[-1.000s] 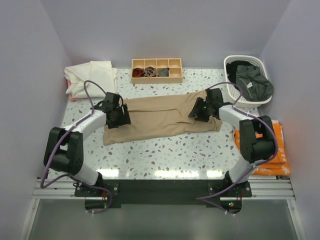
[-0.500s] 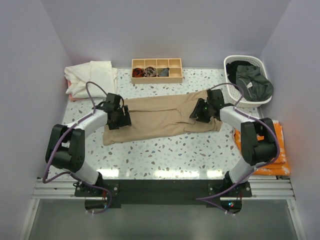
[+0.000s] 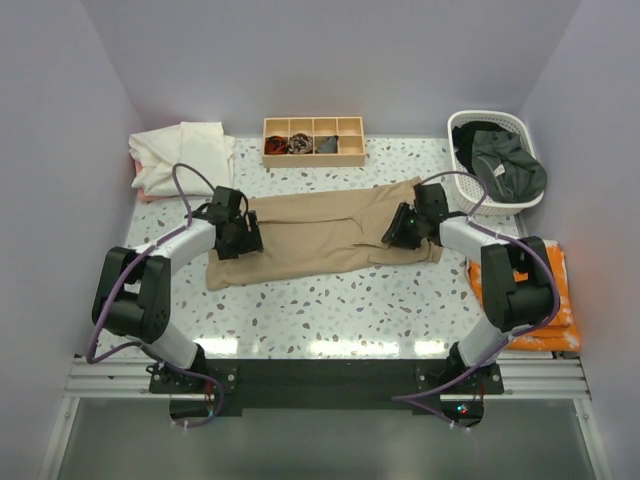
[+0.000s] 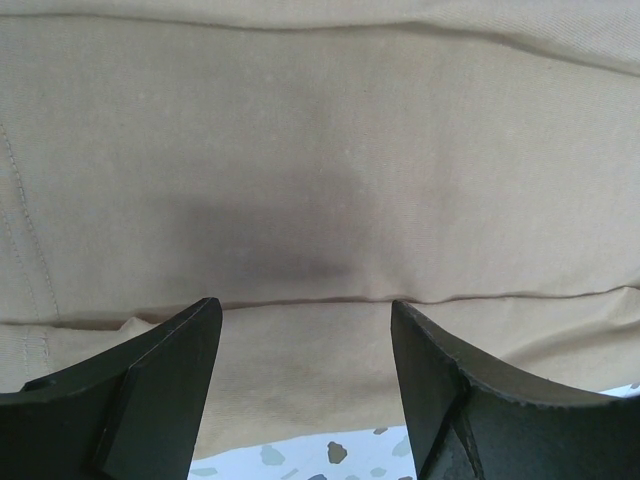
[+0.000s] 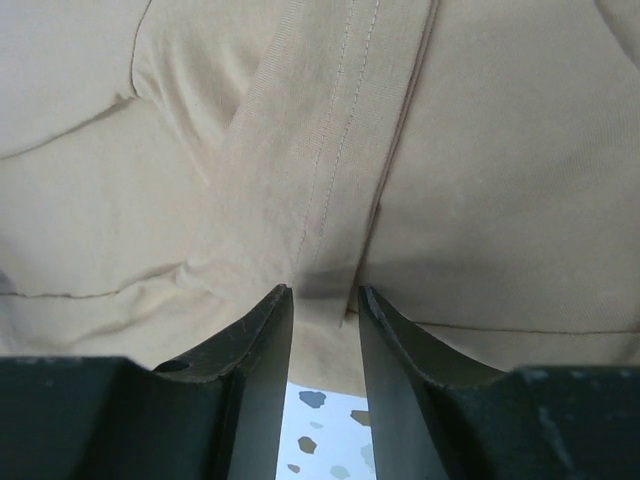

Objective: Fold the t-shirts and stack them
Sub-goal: Fold the other side of the tshirt into a rectangle, then rotate the tshirt 90 degrees

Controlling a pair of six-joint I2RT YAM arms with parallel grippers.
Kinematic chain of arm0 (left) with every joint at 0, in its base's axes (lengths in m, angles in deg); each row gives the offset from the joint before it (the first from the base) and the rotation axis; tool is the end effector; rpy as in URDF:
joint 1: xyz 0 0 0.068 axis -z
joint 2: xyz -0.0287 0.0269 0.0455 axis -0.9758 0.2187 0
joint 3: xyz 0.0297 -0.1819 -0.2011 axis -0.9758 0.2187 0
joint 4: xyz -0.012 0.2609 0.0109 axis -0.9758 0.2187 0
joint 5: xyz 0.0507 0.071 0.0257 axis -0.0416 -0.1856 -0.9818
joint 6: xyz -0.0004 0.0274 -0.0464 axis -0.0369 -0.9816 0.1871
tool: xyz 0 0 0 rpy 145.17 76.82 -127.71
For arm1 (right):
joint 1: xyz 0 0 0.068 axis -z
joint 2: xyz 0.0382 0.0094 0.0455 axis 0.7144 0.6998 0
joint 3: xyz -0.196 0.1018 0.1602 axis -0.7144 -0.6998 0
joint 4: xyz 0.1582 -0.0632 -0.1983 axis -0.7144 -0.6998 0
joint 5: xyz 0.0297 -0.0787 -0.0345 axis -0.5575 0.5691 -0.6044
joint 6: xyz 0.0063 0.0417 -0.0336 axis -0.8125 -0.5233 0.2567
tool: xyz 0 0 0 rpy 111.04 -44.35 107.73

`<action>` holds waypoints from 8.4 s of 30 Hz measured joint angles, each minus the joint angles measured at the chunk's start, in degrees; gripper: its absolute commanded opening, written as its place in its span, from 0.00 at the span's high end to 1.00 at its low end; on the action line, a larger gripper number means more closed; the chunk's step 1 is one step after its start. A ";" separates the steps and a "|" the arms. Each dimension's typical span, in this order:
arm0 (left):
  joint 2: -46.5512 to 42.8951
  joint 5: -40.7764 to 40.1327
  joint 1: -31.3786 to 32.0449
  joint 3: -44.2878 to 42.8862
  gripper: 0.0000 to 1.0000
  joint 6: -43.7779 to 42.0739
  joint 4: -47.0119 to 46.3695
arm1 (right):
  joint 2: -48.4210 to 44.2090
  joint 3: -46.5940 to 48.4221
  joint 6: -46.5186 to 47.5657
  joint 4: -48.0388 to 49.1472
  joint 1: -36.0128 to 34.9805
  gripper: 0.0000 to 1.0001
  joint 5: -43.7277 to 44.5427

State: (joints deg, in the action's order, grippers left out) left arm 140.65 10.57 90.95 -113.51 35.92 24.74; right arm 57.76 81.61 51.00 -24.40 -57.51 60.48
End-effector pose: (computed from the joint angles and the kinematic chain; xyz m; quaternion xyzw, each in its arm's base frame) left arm 0.2954 -0.0716 0.1747 -0.1406 0.9618 -0.0899 0.2169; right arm 0.3228 0.0749 0.1707 0.1525 0.9332 0.2038 0.2535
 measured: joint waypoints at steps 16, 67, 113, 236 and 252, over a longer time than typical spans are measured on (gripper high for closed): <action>0.50 0.00 0.00 0.00 0.26 -0.15 -0.02 | 3.39 2.64 -0.28 2.25 0.00 0.97 -3.52; -5.20 1.33 0.04 9.99 0.25 -2.36 -9.38 | -14.19 -3.58 11.13 -17.46 1.25 0.43 31.10; -4.83 -1.92 0.35 9.33 0.27 -2.40 -7.87 | -11.63 -0.76 13.33 -16.94 4.81 0.83 12.96; 16.79 6.56 26.18 -28.96 0.17 -7.72 -6.36 | -6.62 28.63 17.46 -22.51 -6.10 0.62 13.77; 44.48 20.79 16.44 -52.70 0.17 -12.26 -12.15 | -36.30 -8.07 9.01 -22.97 -16.70 0.55 -8.28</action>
State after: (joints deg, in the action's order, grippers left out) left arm 185.13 31.35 107.38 -166.20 23.66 12.59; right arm 21.46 73.54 60.00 -47.37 -74.21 52.20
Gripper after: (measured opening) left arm 0.831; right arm 0.448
